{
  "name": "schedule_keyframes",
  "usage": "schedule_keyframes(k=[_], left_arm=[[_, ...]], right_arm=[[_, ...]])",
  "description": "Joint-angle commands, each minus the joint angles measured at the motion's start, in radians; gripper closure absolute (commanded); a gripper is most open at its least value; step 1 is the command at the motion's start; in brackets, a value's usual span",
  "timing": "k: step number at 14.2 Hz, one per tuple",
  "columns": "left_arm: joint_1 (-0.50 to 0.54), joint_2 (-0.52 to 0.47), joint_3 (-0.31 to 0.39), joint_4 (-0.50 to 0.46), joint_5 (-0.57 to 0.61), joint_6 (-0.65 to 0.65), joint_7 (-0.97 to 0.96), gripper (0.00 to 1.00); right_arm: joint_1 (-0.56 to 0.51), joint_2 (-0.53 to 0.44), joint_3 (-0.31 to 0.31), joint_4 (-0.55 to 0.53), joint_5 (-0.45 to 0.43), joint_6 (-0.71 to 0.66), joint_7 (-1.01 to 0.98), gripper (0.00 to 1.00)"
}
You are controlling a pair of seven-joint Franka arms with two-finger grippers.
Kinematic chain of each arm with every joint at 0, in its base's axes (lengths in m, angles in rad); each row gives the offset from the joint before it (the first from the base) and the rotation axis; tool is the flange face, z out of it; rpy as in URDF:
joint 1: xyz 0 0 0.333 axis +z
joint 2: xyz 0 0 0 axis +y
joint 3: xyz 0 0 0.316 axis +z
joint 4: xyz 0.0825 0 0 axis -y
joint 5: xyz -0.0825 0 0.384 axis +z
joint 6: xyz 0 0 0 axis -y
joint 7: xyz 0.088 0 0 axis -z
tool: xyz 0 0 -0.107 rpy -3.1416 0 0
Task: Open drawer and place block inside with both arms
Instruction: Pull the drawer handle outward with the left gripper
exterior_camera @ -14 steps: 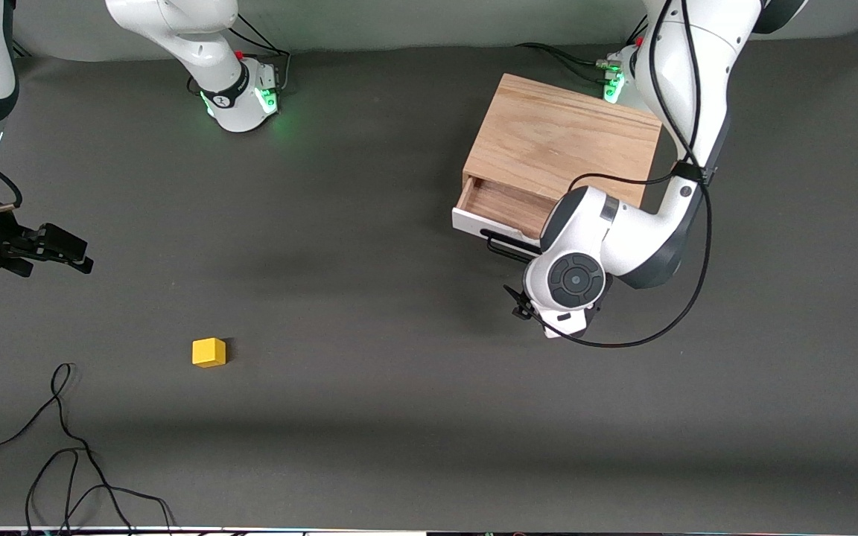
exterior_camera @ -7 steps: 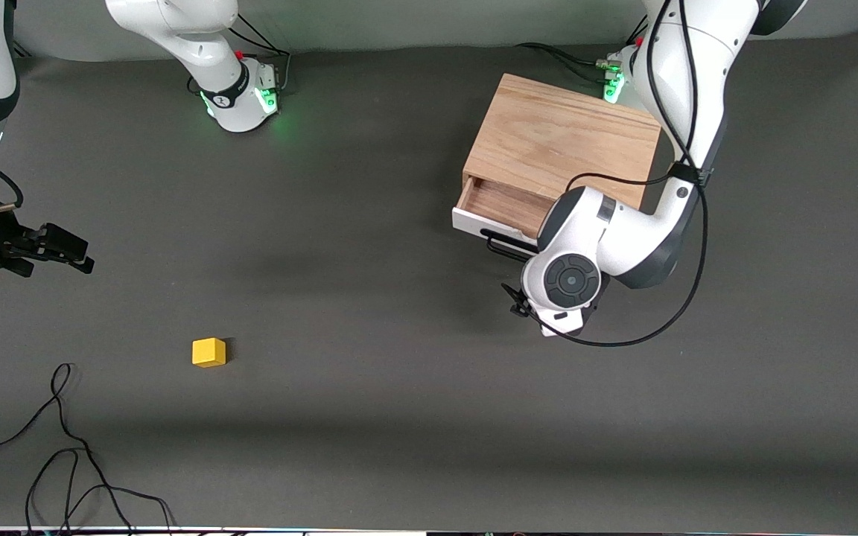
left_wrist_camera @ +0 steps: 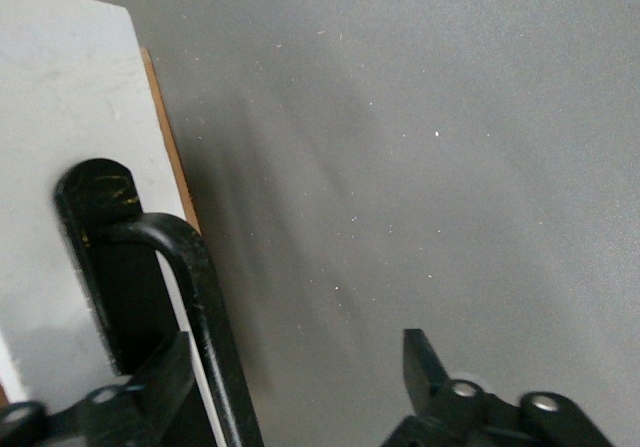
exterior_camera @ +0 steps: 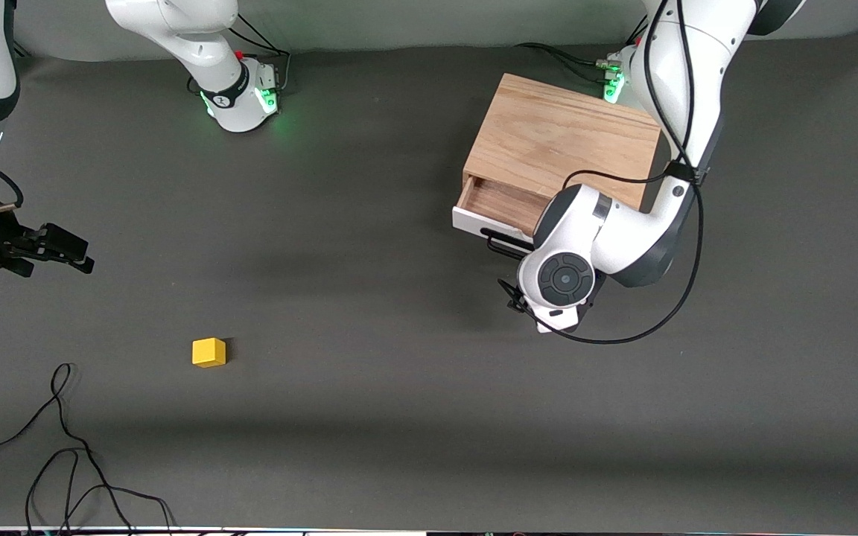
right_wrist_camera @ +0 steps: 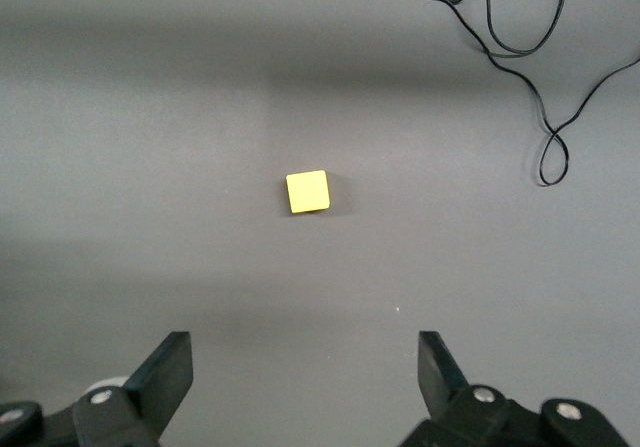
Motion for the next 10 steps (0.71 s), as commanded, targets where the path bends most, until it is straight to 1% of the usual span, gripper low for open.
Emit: schedule_keyframes(k=[1, 2, 5, 8, 10], left_arm=[[-0.006, 0.009, 0.008, -0.001, -0.007, 0.031, 0.003, 0.89], [-0.004, 0.010, 0.009, 0.002, -0.010, 0.036, 0.003, 1.00], [-0.004, 0.006, 0.011, 0.021, -0.003, 0.048, -0.002, 1.00], [-0.004, 0.003, 0.014, 0.082, 0.002, 0.057, -0.009, 1.00], [-0.002, 0.000, 0.021, 0.094, 0.005, 0.093, -0.008, 1.00]], right_arm=[[0.002, -0.004, 0.004, -0.006, -0.017, 0.009, 0.013, 0.00], [0.004, -0.004, 0.004, -0.006, -0.017, 0.009, 0.013, 0.00], [0.002, -0.004, 0.004, -0.004, -0.018, 0.008, 0.013, 0.00], [0.008, -0.006, 0.004, -0.004, -0.018, 0.003, 0.013, 0.00], [0.011, -0.009, 0.004, -0.003, -0.018, 0.003, 0.013, 0.00]])
